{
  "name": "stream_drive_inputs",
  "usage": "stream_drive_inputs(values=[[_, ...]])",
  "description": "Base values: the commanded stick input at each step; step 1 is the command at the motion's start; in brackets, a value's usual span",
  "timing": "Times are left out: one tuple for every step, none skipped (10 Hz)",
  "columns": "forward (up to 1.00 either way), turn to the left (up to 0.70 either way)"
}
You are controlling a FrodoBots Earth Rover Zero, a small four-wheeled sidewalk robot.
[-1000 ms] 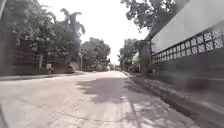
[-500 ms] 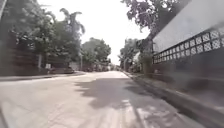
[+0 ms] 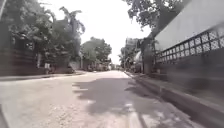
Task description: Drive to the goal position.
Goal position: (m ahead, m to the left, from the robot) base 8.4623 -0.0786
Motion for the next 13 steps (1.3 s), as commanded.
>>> stream_drive_inputs(values=[[0.5,0.0],[0.5,0.0],[0.5,0.0],[0.5,0.0],[0.5,0.0],[0.5,0.0],[0.5,0.0],[0.5,0.0],[0.5,0.0],[0.5,0.0],[0.5,0.0],[0.5,0.0],[0.5,0.0]])
